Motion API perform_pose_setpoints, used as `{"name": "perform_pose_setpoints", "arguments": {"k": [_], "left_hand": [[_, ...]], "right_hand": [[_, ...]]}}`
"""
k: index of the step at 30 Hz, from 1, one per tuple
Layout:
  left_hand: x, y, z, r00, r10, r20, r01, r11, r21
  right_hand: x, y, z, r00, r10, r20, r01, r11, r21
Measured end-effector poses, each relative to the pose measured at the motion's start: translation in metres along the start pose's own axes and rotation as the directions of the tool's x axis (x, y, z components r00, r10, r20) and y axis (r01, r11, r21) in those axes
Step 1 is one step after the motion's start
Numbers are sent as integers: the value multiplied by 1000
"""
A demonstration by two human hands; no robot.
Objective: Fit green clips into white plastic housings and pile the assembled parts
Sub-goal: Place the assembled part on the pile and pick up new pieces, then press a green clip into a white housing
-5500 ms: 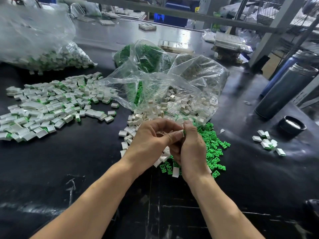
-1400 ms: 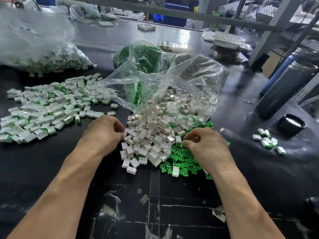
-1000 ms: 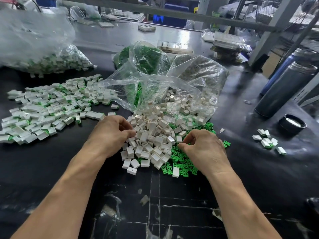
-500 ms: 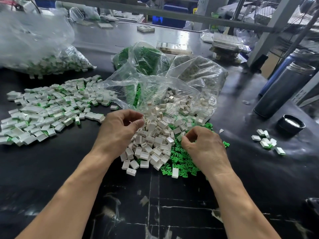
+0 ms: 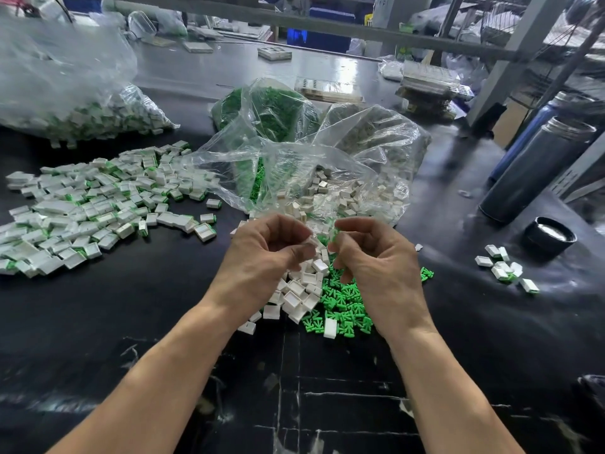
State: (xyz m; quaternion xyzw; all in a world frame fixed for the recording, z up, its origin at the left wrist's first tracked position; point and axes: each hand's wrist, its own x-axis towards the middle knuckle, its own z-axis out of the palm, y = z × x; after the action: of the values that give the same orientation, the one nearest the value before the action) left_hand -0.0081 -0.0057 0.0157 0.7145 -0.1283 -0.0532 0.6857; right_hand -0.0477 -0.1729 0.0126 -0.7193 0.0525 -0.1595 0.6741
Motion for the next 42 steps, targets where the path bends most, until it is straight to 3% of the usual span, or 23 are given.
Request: {"name": "perform_pose_setpoints", "arguments": {"k": [10, 17, 27, 36, 42], "left_hand": [[-1, -1, 1, 999, 20, 29, -21, 999, 27], [-3, 0, 2, 998, 25, 55, -27, 999, 30], [-5, -1, 3, 1000, 28, -2, -28, 999, 17], [-4, -1, 2, 997, 72, -14, -73, 997, -19], [-3, -3, 3, 999, 25, -42, -26, 999, -19]], "right_hand": [[-2, 3, 4, 997, -13, 75, 11, 1000, 29], [-2, 4, 5, 998, -33, 50, 33, 999, 5], [-5, 3, 8, 996, -53, 66, 59, 993, -101], [-8, 2, 8, 994, -81, 67, 85, 994, -67], [-9, 1, 9, 995, -94, 30, 96, 993, -64]]}}
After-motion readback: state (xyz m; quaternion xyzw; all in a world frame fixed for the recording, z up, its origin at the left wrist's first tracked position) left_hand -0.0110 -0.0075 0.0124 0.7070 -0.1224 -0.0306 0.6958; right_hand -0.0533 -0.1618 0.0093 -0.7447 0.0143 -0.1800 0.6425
